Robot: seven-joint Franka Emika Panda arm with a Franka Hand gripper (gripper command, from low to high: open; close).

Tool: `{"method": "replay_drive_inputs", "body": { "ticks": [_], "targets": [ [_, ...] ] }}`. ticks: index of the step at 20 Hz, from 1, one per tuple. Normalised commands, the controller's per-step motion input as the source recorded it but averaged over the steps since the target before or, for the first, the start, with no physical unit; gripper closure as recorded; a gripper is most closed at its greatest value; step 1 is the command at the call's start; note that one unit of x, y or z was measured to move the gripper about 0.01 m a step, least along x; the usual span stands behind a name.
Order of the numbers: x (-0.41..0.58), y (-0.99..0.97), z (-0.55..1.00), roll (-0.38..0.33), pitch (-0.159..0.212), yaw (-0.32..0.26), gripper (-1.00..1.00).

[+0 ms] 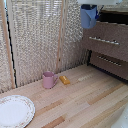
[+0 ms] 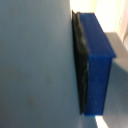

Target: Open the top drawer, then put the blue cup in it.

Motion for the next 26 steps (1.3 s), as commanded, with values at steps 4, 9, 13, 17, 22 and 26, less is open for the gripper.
{"method": "replay_drive_inputs", "body": {
  "ticks": [4, 9, 13, 17, 22, 26],
  "targets": [
    [0.214, -0.72, 0.78, 0.144, 0.000, -0.040, 1.00],
    [0.055, -0.77, 0.65, 0.150, 0.051, -0.028, 1.00],
    [0.010, -0.83, 0.40, 0.162, 0.153, 0.000, 1.00],
    [0.008, -0.82, 0.36, 0.172, 0.168, 0.000, 1.00],
    [0.148, -0.80, 0.40, 0.173, 0.127, 0.000, 1.00],
    [0.486, -0.59, 0.57, 0.159, 0.033, -0.041, 1.00]
  ]
}}
